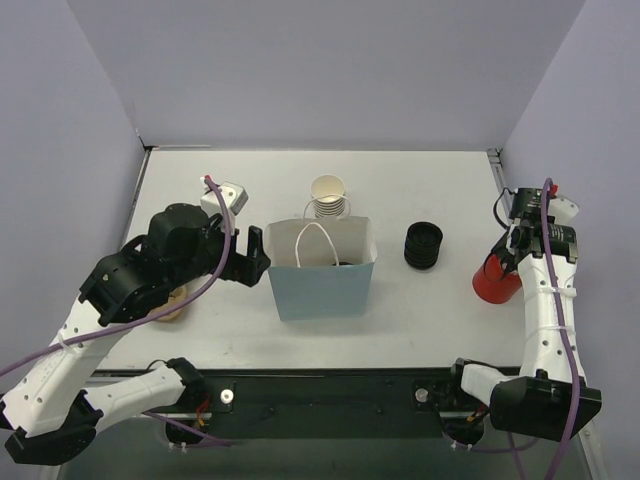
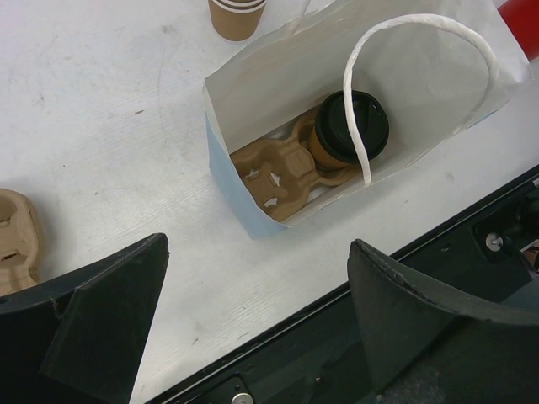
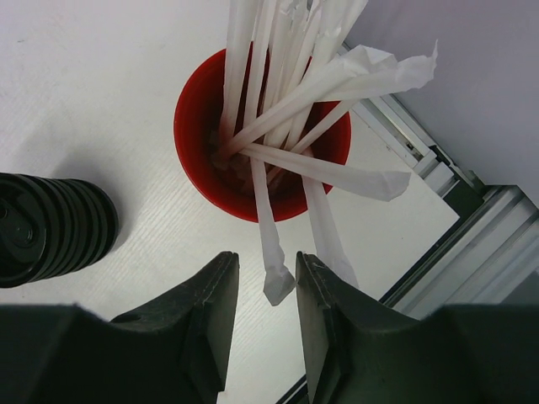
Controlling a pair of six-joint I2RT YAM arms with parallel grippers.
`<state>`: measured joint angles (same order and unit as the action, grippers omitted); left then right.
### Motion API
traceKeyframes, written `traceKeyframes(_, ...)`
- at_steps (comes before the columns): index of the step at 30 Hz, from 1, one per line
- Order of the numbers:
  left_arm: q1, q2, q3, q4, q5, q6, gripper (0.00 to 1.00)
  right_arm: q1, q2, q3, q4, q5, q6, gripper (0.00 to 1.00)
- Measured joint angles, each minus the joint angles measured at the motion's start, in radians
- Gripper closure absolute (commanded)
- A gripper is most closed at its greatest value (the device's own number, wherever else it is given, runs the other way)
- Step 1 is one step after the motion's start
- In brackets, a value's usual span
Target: Pack the takeout coffee
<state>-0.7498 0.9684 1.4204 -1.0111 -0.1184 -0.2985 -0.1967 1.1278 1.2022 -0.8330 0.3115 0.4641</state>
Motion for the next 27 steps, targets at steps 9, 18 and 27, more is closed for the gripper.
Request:
traceKeyframes(9,-0.022,0.024,0.019,-0.005,-0.036,0.023,0.03,0.000,0.010,0.000,0.022,0.012,-0.017,0.99)
traceKeyframes(18,-0.030,0.026,0.025,-0.005,-0.064,0.030,0.03,0.000,-0.030,0.025,-0.003,0.004,-0.037,1.00)
traceKeyframes(27,-0.056,0.011,0.053,-0.022,-0.093,0.030,0.03,0.000,-0.098,0.272,-0.090,0.012,-0.084,1.00)
